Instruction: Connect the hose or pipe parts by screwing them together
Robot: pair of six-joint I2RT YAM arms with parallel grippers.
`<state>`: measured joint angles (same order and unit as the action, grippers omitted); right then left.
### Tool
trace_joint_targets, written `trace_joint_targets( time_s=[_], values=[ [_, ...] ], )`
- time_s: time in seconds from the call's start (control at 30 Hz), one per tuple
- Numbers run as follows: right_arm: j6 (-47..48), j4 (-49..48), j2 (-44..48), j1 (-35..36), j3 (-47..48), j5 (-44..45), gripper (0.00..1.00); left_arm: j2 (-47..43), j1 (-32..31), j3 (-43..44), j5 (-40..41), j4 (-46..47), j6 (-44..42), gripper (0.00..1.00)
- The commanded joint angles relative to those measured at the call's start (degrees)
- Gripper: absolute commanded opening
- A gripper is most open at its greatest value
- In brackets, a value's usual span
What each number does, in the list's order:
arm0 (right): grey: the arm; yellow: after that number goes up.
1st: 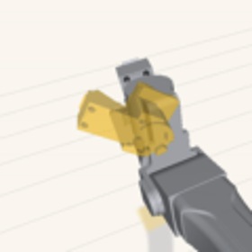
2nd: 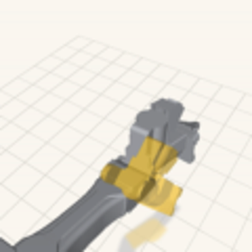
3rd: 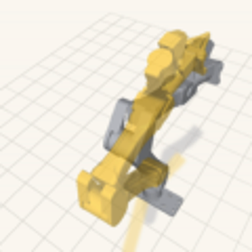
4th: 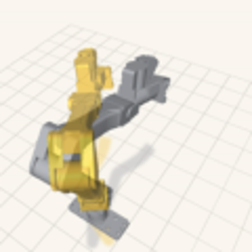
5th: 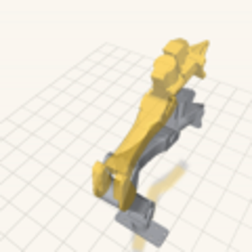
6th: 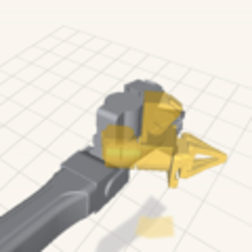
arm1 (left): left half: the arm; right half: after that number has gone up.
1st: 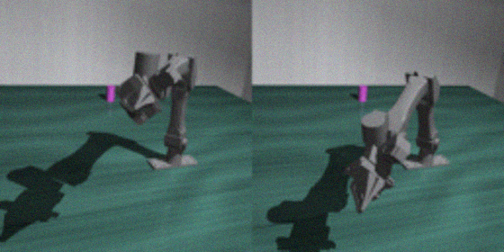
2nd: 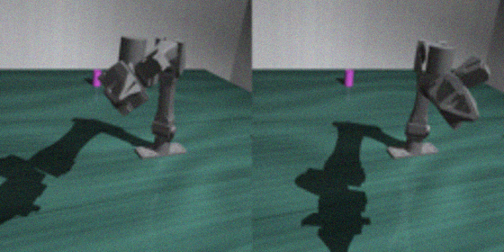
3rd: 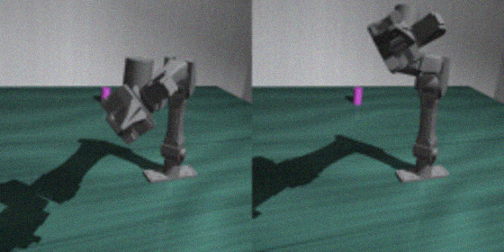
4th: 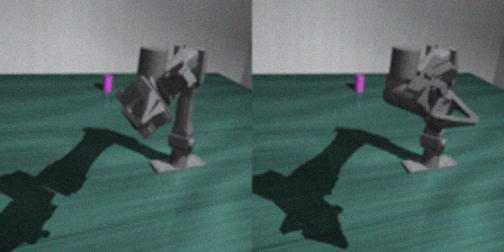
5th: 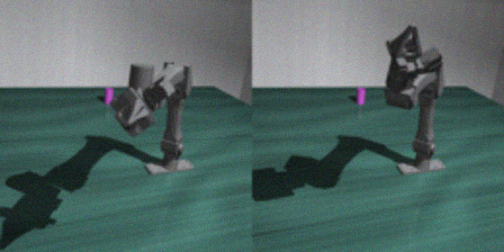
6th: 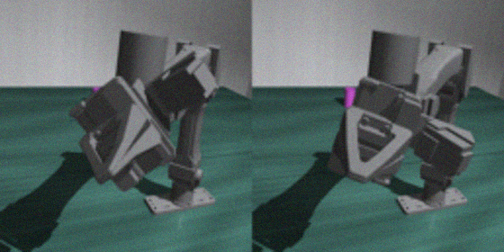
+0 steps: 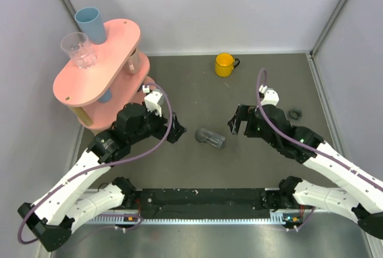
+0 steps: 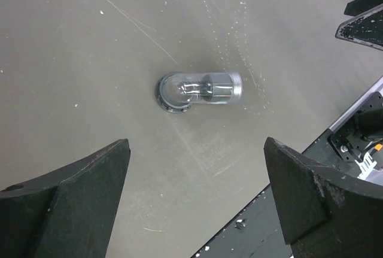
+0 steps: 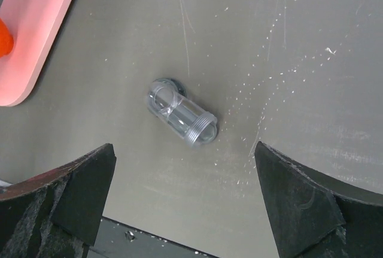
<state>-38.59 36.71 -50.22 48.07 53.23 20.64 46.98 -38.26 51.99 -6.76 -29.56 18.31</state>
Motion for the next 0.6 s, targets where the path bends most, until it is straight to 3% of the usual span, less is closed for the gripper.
trace_joint_targets(
  time_s=[0.0,0.13,0.23,0.57],
  values=[
    [0.2,-0.5,-0.1,-0.5,0.6,3.3,0.99,-0.8,-0.1,-0.3,2.4,2.9,-2.5,0.99],
    [5.0,-0.3,-1.6,-0.6,1.3,7.6,0.99,-0.7,-0.1,0.0,4.2,1.8,-6.3,0.99],
    [9.4,0.5,-5.1,-4.8,3.1,12.0,0.99,-1.8,-0.1,-0.9,5.9,1.7,-9.3,0.99],
    [20.4,0.6,-25.3,-33.6,13.8,5.5,0.97,-6.7,-0.3,-7.1,7.3,4.2,-10.7,0.97]
  ],
)
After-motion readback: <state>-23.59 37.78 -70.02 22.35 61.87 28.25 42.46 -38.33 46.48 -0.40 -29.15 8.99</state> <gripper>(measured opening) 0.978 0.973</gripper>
